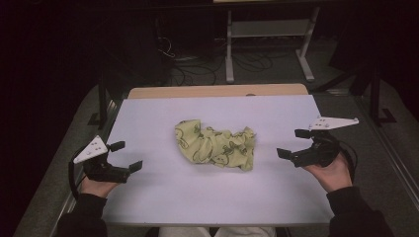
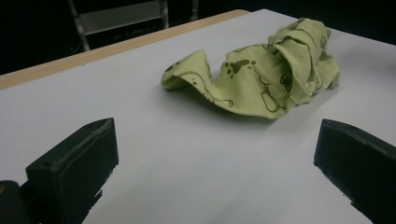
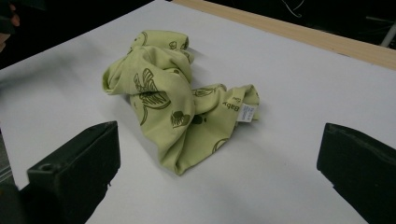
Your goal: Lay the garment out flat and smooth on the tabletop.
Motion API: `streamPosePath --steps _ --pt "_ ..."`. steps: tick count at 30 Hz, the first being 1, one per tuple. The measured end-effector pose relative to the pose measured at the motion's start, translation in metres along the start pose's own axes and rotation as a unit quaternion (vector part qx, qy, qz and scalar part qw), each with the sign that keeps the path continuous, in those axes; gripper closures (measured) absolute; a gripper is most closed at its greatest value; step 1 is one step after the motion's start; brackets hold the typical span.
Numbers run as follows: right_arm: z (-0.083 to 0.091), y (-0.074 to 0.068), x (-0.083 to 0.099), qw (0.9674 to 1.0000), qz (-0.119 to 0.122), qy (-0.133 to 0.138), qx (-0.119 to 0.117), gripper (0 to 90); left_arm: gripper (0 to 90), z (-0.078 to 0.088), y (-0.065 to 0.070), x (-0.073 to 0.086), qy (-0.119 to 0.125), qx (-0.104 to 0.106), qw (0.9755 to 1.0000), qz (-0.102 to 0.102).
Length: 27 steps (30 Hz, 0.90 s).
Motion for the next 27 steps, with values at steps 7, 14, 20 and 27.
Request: streamPosePath --steps 7,14,20,27 --pt "0.0 0.003 -0.009 1.0 0.006 0.0 -0.003 0.0 0.0 -0.006 0.006 -0.013 -0.008 0.005 0.9998 -0.015" --pt "0.001 0.006 -0.017 0.9999 0.003 0.01 -0.01 0.0 0.0 -0.02 0.011 -0.022 -0.024 0.011 0.9993 -0.025" --pt "-0.005 0.006 -0.03 0.9996 0.016 0.002 -0.021 0.0 0.0 -0.03 0.02 -0.036 -0.031 0.02 0.9984 -0.043" --pt "-0.015 0.005 -0.042 0.9991 0.03 -0.006 -0.031 0.0 0.0 -0.043 0.028 -0.043 -0.035 0.028 0.9977 -0.05"
Point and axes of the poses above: each handheld gripper's, and its own axes: z roughly backward along the jaws, x roughly out of its underside, y roughly to its right, the point moved 6 cm from there along -z, roughly forward along the jaws, and after that the axes turned 14 degrees about z, right-handed, at the moved point
